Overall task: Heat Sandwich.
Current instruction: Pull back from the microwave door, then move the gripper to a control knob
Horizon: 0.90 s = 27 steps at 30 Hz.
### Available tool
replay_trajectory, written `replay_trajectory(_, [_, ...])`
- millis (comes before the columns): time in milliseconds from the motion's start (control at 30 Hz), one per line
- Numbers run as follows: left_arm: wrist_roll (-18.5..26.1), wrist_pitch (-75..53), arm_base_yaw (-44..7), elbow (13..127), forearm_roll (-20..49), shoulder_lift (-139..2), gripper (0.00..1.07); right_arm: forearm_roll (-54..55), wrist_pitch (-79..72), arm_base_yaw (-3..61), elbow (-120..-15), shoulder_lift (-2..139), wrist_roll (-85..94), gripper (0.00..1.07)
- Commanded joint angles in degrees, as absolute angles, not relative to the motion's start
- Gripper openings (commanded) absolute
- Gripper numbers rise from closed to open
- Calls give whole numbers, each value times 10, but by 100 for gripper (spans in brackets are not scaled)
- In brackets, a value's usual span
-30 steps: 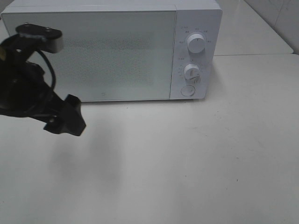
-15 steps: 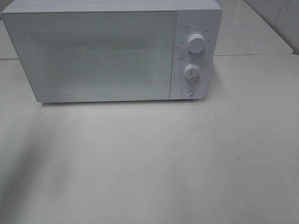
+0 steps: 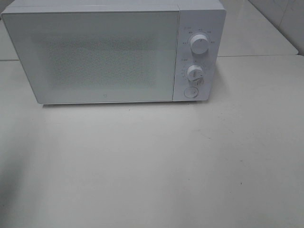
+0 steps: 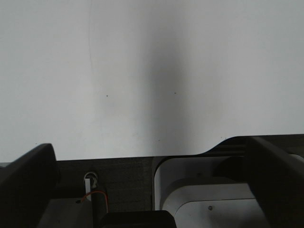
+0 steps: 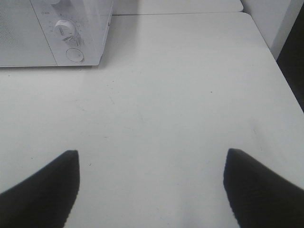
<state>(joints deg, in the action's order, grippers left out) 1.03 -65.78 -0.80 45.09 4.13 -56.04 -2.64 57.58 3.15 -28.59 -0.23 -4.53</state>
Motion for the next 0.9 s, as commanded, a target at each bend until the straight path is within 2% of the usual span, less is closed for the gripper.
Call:
replay_trajectory(33, [5, -643, -5, 428, 30, -530, 99, -26, 570, 29, -286, -18, -44, 76])
replay_trajectory(600, [13, -582, -5, 319, 30, -248, 99, -26, 570, 29, -286, -18, -44, 76])
replay_trajectory(900, [20, -615, -5, 296, 28, -104, 99, -26, 570, 29, -286, -18, -44, 76])
